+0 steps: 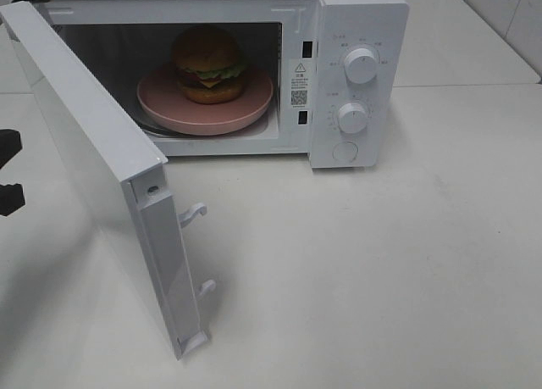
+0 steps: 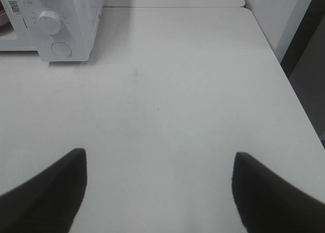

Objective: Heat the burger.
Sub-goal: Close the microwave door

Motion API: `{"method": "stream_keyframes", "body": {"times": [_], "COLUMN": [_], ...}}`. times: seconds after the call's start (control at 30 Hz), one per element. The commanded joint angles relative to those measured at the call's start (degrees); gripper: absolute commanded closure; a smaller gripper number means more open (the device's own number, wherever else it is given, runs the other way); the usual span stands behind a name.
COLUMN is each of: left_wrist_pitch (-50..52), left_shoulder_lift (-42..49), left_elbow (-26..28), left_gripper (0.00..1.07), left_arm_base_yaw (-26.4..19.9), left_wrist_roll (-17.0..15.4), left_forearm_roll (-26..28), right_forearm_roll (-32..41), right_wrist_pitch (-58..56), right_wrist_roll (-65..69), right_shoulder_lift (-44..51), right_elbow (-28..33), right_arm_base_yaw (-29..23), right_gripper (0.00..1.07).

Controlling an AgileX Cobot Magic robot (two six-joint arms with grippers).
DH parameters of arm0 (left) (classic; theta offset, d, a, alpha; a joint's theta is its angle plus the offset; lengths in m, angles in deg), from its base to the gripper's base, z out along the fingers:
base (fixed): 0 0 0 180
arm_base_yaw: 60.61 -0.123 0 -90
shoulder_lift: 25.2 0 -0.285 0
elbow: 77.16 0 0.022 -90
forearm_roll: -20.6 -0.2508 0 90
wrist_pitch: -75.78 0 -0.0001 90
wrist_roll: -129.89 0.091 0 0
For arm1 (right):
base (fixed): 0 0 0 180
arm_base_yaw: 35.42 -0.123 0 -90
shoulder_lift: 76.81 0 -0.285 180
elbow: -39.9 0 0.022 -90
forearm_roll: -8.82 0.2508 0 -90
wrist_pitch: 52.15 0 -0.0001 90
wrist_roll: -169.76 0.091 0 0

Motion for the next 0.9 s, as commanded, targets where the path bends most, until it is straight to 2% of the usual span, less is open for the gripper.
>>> {"method": "stream_keyframes", "body": {"times": [0.03,0.13,0.2,0.5,0.57,0.63,0.67,0.7,0.73,0.9], "left_wrist_pitch": [1.66,1.49,1.55,1.55,1.43,1.2,1.15,1.15,1.26,1.09], "left_shoulder_lift": [-2.58,-3.04,-4.53,-6.25,-7.68,-8.02,-8.65,-8.65,-9.22,-10.37], "left_elbow": [2.29,2.86,4.64,6.82,8.31,8.65,9.0,9.0,9.17,10.26], "left_gripper": [1.07,1.07,1.07,1.07,1.07,1.07,1.07,1.07,1.07,1.07], "left_arm_base_yaw": [0.23,0.23,0.23,0.92,4.35,5.33,7.05,7.05,8.71,11.23], "left_wrist_roll": [-2.58,-3.21,-5.73,-6.13,-5.9,-5.56,-5.56,-5.56,-5.16,-3.38], "left_forearm_roll": [-4.76,-5.79,-7.96,-8.42,-7.28,-6.42,-3.78,-3.78,-1.15,0.63], "right_forearm_roll": [0.17,0.17,0.17,0.17,0.17,0.17,0.17,0.17,0.17,0.17], "right_wrist_pitch": [0.57,0.57,0.57,0.57,0.57,0.57,0.57,0.57,0.57,0.57], "right_wrist_roll": [-0.63,-0.63,-0.63,-0.57,-0.57,-0.57,-0.57,-0.57,-0.57,-0.57], "right_shoulder_lift": [1.49,1.49,1.49,1.49,1.49,1.49,1.49,1.49,1.49,1.49], "right_elbow": [0.17,0.17,0.17,0.17,0.17,0.17,0.17,0.17,0.17,0.17], "right_arm_base_yaw": [0.46,0.46,0.46,0.46,0.46,0.46,0.46,0.46,0.46,0.46], "right_gripper": [0.32,0.32,0.32,0.32,0.32,0.32,0.32,0.32,0.32,0.32]}}
